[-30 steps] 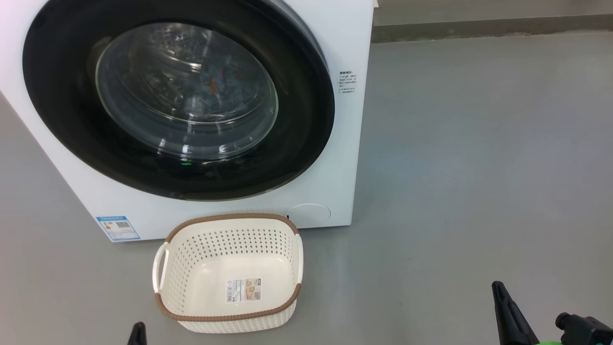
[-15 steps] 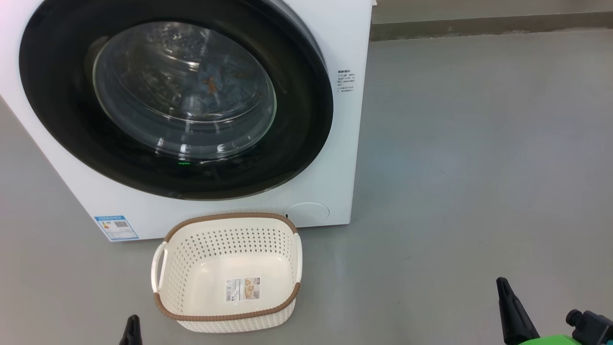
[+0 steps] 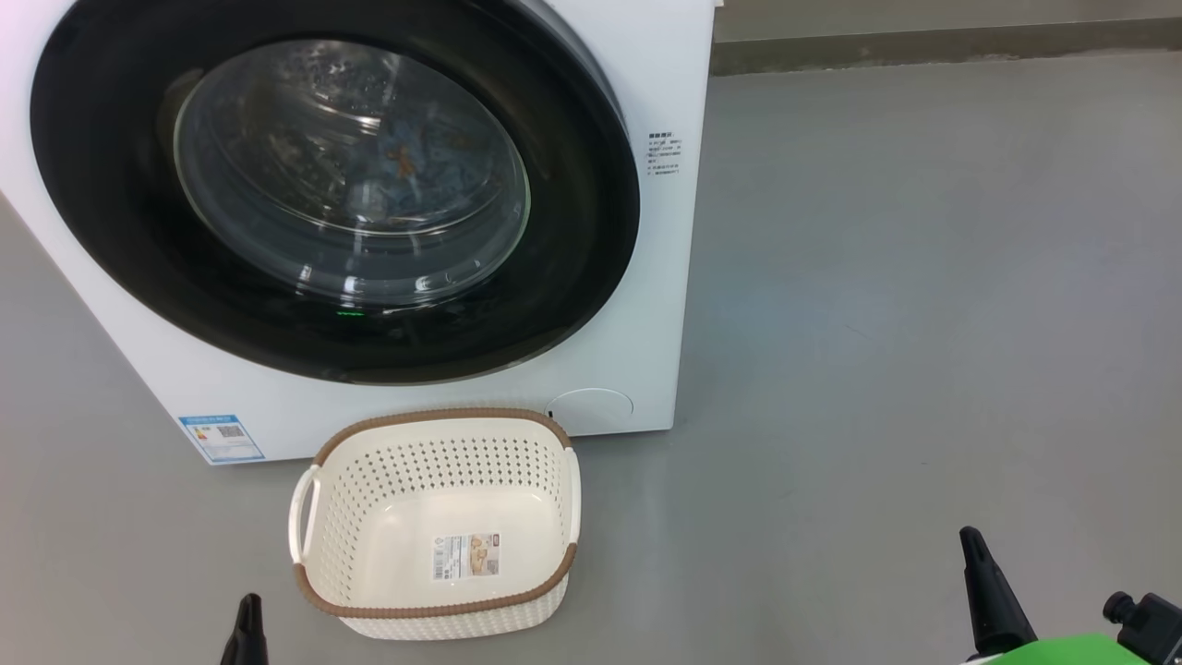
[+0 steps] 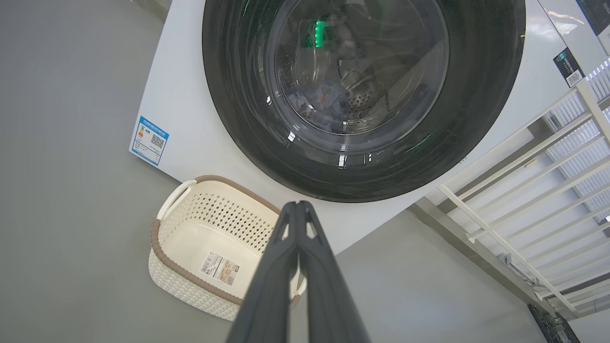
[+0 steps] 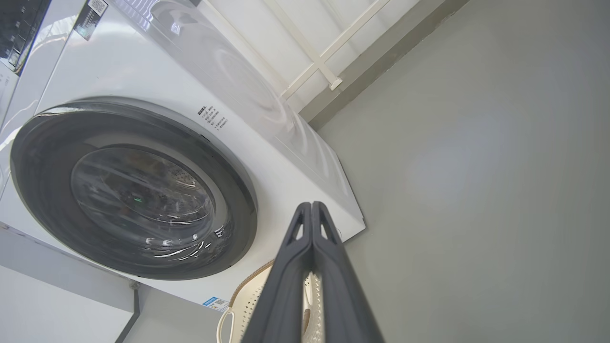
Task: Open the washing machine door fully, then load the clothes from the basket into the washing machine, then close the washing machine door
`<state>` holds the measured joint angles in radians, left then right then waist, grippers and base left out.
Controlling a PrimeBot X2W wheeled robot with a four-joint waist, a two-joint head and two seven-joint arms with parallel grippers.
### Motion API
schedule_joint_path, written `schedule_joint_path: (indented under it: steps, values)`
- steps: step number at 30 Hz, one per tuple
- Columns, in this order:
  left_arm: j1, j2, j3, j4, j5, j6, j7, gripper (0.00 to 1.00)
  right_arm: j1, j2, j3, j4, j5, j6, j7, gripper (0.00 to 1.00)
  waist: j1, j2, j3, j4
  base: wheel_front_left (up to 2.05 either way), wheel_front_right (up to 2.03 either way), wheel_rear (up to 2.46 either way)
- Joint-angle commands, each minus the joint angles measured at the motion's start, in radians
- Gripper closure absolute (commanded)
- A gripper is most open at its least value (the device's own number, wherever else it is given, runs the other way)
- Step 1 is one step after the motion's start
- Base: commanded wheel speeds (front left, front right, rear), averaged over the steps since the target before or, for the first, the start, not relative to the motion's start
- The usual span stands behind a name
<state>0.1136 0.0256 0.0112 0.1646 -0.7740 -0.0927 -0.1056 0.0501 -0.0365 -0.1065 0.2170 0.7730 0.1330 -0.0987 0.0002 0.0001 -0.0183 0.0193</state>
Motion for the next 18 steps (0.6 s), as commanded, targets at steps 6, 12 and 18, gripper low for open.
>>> schedule_joint_path:
  steps: [6, 12, 18]
  values:
    - [-0.059, 0.02, 0.027, -0.007, -0.1, -0.014, 0.023, 1.0, -0.058, -0.009, 0.005, -0.017, 0.108, -0.001, 0.022, 1.0, -0.0001, -0.0001, 0.002, -0.002, 0.0, 0.0, 0.0]
    - [-0.072, 0.021, 0.031, 0.0, -0.158, -0.016, 0.037, 1.0, -0.066, -0.009, 0.004, -0.013, 0.164, -0.001, 0.037, 1.0, -0.0001, -0.0001, 0.004, -0.003, 0.0, 0.0, 0.0]
    - [-0.087, 0.022, 0.037, 0.008, -0.228, -0.018, 0.054, 1.0, -0.075, -0.01, 0.003, -0.009, 0.232, -0.001, 0.055, 1.0, -0.0001, -0.0001, 0.005, -0.005, 0.0, 0.0, 0.0]
